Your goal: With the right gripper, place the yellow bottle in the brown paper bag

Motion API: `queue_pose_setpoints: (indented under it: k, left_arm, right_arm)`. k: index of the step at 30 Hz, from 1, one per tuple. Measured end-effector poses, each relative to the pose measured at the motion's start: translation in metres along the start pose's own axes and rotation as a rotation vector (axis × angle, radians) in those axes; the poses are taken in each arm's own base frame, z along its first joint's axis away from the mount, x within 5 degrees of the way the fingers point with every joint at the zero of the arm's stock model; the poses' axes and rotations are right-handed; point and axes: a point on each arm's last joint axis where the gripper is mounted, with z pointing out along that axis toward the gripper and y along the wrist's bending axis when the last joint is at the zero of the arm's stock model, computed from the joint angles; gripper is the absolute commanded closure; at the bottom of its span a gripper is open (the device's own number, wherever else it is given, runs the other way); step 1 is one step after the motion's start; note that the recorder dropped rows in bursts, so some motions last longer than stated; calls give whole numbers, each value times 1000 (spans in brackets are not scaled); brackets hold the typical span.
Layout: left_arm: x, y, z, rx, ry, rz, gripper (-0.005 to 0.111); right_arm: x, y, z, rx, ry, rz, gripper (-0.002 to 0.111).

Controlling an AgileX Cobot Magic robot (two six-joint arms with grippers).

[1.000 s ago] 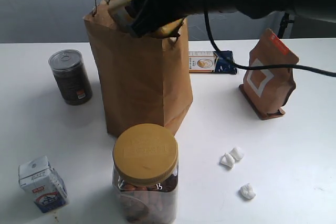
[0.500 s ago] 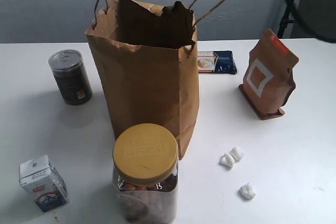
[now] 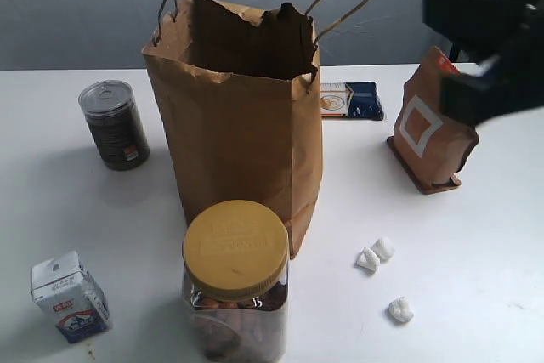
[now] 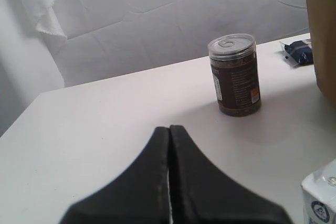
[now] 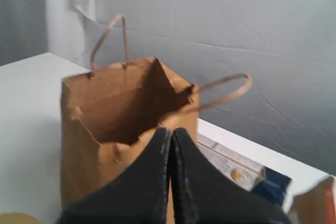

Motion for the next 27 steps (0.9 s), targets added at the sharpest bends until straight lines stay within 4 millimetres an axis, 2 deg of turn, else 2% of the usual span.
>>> queue_pose_setpoints:
  k: [7,14,22,27]
  left_arm:
    - [0,0,0,0,0,0,107]
    - [0,0,0,0,0,0,107]
    - [0,0,0,0,0,0,107]
    - [0,0,0,0,0,0,107]
  right_arm:
    - [58,-21,-45,179,-25,98,108]
    - [110,-25,-81,338,-96,147,108]
    - [142,-20,-107,472,-193,167,108]
    - [156,-16,-113,499,-143,181,108]
